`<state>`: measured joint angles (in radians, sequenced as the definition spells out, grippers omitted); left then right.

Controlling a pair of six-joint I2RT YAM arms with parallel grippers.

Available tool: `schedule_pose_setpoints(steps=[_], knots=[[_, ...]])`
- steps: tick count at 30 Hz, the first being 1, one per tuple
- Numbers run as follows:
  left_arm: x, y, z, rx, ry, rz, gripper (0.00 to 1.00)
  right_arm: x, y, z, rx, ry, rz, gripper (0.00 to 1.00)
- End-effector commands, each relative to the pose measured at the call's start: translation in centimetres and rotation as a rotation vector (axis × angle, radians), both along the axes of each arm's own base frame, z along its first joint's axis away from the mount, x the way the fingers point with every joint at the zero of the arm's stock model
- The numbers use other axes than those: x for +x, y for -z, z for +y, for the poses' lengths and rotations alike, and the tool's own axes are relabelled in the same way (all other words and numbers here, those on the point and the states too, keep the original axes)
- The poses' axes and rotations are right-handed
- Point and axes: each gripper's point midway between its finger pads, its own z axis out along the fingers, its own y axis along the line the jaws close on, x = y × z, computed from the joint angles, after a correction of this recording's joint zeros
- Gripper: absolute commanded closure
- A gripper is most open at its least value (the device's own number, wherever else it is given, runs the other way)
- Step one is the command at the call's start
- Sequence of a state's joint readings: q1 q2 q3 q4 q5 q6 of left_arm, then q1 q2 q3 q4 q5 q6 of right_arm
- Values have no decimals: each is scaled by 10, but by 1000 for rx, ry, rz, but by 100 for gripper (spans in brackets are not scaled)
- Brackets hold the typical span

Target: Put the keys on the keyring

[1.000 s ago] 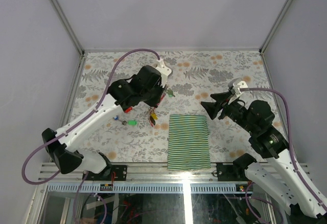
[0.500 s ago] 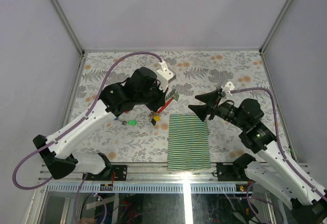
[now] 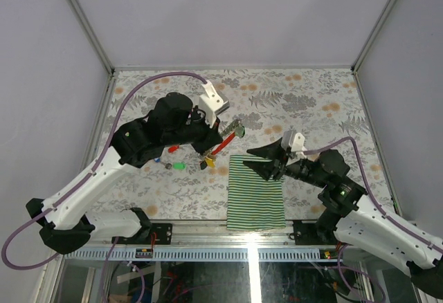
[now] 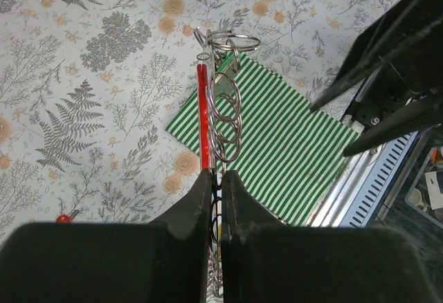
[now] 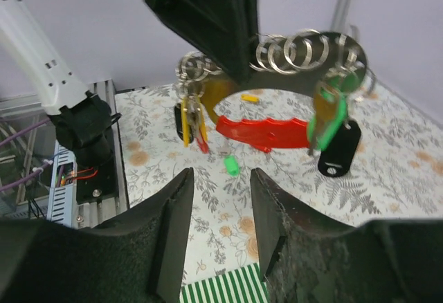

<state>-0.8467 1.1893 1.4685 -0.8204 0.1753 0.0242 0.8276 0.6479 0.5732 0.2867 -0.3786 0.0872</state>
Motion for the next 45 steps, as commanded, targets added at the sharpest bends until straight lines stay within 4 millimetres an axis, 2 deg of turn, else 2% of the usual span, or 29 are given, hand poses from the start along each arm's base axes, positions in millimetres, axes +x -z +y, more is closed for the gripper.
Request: schedule_pose_setpoints(steps=[1,8,14,23,33,39,45], knots=[[-3,-22,-12,-80,67,-66,100,-15,-38,4,85,-29,-235,56],[-11,-28,-11,-100,96,-70,100,-27,-44,13,69,-58,-431,57],[-18,-33,-12,-118,126,-70,100,-14,-50,18,44,-8,-513,62],[-17,-29,-12,-106,118,-58,100,-7,-72,17,4,37,-665,65],[-15,-20,-14,-78,105,-10,100,-2,-78,4,-240,39,-876,63],[-18,-21,-16,-87,120,7,100,8,-70,8,-374,20,-966,61],[-21,-19,-17,-82,134,24,100,14,-72,12,-437,6,-1017,60]])
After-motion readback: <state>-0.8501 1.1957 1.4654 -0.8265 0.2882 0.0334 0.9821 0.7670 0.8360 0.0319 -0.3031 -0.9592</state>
